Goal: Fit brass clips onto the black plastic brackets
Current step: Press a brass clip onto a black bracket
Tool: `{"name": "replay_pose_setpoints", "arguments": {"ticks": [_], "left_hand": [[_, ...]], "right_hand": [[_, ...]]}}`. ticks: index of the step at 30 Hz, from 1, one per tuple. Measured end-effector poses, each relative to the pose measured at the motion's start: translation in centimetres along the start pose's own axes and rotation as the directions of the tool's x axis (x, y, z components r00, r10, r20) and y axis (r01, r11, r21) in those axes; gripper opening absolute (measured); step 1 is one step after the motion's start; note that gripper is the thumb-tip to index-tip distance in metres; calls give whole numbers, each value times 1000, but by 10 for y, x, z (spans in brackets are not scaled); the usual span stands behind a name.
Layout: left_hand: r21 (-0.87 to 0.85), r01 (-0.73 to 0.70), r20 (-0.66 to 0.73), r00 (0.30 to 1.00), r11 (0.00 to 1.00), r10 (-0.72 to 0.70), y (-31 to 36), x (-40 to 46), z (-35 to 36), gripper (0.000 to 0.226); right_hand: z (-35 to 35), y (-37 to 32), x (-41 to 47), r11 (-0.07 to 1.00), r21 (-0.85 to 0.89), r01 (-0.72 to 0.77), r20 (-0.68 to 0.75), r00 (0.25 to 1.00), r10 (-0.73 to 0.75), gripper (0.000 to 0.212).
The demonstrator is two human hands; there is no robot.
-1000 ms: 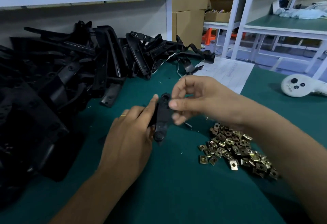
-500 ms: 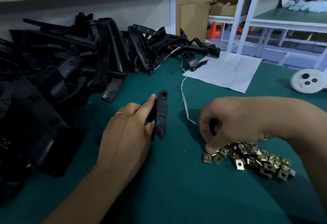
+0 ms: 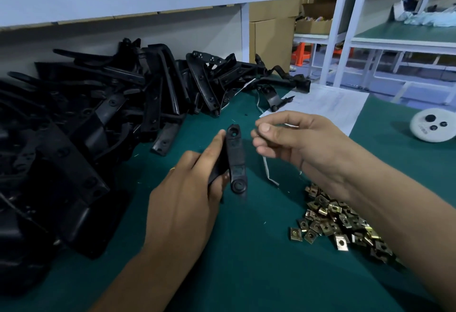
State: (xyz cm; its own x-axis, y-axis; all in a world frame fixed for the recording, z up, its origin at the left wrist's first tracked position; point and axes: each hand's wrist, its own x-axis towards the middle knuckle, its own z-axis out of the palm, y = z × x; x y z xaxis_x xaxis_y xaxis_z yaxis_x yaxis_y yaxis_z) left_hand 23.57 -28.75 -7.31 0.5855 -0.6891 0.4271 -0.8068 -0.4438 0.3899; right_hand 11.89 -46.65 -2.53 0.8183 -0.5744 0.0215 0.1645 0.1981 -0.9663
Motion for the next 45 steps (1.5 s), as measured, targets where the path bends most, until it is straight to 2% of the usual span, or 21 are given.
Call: {"name": "replay_pose_setpoints", "arguments": {"ticks": [2,5,9,14,23,27,32,35,38,41,43,45], "left_hand": [[1,7,-19,1000,1000,-7,-2,1,1,72],[2,16,-41,999,1000,-16,-4,2,2,70],[25,19,-49,999,1000,-18,-5,2,3,75],[24,34,-34,999,999,-34,-4,1,2,68],[49,23,-64,998,999,-20,-6,1,2,69],[-1,-5,-70,998,1000,4,-6,1,3,69],[-123,-123,-31,992,985,120,-6,0,1,73],[-45,-125,-80,989,991,121,-5,1,0,71],[96,-91,-119,988,991,102,-4,1,1,67],[164,-82,-137,985,983,105,-5,3,2,67],[74,-83,-123,988,994,92,-4,3,4,69],[-63,-100,-105,990,993,93,-6,3,4,70]], "right_hand": [[5,3,-1,996,87,-29,4,1000,29,19],[15,11,-2,995,94,-39,26,999,36,23],[22,16,-5,1000,22,-9,50,999,8,26],[21,15,-5,999,-23,27,79,997,-25,24],[15,4,-8,988,-155,-1,124,992,20,27],[13,0,-8,990,-136,-33,162,985,55,26],[10,-2,-10,992,-76,-102,269,956,119,16],[12,-2,-11,987,-126,-96,210,970,121,18],[17,2,-13,976,-214,-49,87,994,69,14],[19,6,-14,975,-221,4,48,999,6,13],[18,4,-13,979,-203,21,111,994,2,17],[13,-2,-11,987,-158,10,234,972,28,24]]}}
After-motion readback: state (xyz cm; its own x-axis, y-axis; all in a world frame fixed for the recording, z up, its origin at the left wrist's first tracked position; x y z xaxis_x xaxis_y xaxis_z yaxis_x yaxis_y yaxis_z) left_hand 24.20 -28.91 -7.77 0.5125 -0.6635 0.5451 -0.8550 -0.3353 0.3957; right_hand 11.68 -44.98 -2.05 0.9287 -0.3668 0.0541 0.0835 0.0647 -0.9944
